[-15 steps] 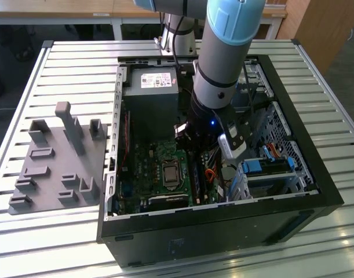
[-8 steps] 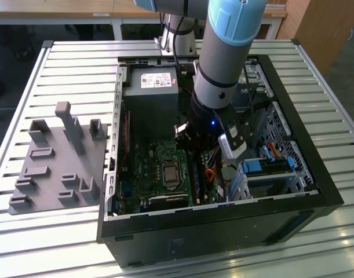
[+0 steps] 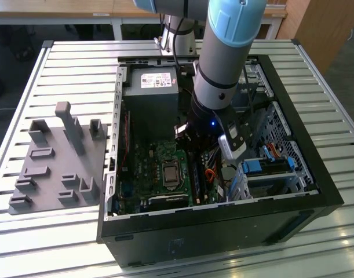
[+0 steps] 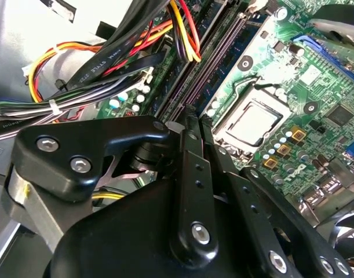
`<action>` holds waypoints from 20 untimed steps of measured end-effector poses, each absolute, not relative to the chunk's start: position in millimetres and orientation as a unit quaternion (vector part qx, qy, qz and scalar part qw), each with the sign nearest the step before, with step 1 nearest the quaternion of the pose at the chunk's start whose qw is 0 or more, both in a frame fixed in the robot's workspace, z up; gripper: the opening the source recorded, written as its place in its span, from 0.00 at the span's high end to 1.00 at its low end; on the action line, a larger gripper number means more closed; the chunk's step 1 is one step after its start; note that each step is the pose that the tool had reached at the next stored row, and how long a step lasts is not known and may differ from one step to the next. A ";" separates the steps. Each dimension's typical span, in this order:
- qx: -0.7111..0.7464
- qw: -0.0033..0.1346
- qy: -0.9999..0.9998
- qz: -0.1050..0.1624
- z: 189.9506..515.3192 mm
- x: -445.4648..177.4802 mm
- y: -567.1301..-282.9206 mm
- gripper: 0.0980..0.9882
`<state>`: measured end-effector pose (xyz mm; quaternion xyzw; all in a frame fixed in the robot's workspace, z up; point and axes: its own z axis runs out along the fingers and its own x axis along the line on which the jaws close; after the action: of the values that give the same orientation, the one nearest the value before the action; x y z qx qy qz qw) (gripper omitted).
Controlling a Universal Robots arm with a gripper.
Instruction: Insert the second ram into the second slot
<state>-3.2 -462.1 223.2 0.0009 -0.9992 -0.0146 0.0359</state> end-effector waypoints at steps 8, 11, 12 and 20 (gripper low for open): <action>0.001 0.038 -0.999 -0.014 221.5 -3.2 -462.4 0.96; 0.001 0.039 -0.999 -0.013 220.8 -3.3 -462.5 0.96; 0.001 0.039 -0.999 -0.013 220.6 -3.2 -462.5 0.96; 0.001 0.039 -0.999 -0.013 219.5 -3.2 -462.5 0.96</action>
<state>-3.2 -462.5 219.5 0.0012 -0.9991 -0.0128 0.0393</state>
